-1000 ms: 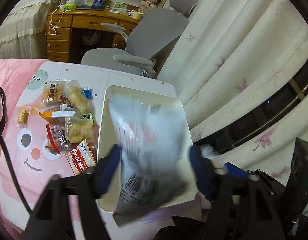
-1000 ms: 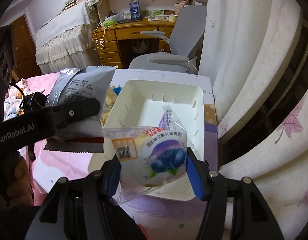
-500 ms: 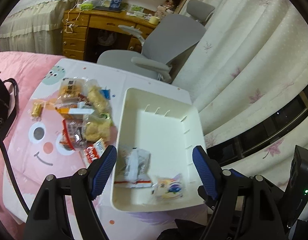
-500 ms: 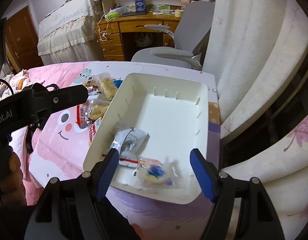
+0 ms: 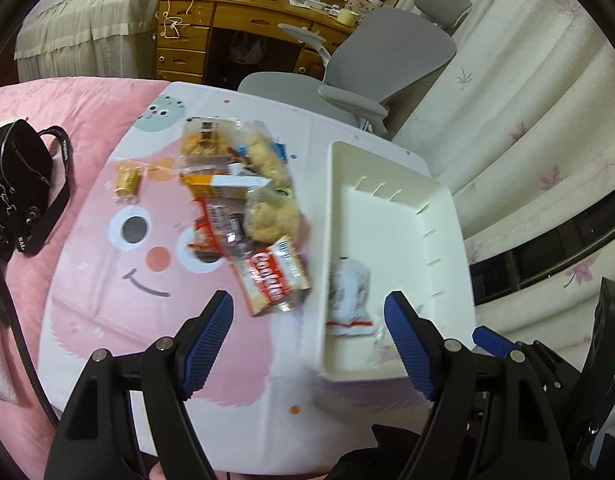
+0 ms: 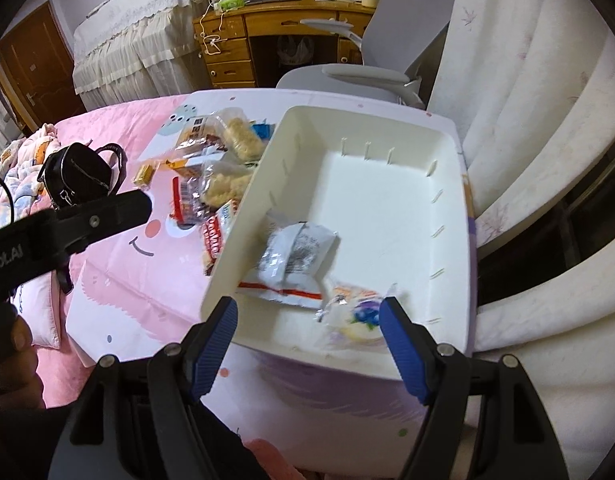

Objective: Organize snacks
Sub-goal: 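Grasp the yellow candy with the left tool while the right tool grasps the LIPO Cookies pack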

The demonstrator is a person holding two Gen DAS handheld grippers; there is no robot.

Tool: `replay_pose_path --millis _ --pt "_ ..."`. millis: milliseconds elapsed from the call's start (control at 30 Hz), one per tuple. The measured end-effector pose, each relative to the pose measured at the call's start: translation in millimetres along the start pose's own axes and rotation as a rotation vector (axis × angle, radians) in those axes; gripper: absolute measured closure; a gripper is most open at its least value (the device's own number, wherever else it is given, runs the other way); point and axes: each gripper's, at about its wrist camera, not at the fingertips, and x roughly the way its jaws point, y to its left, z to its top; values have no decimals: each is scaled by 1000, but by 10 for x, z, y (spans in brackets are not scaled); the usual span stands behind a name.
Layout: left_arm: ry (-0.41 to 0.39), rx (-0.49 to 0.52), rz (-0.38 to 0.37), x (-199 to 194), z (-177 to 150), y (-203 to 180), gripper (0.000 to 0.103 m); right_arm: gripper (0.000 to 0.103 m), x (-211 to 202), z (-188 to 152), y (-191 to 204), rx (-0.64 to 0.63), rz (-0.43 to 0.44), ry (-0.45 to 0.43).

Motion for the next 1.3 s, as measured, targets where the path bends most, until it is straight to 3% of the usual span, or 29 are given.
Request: replay_pose_path --millis 500,767,967,1300 --pt "32 54 27 -425 170 1088 26 30 55 55 1145 44 11 -5" --pt "44 146 37 -512 342 1548 26 30 177 42 1565 174 1 -45" --pt "54 186 38 -478 508 1829 26 30 252 -9 1738 321 -29 -85" --pt "118 163 34 -263 639 2067 26 30 286 -104 1597 518 -113 -83"
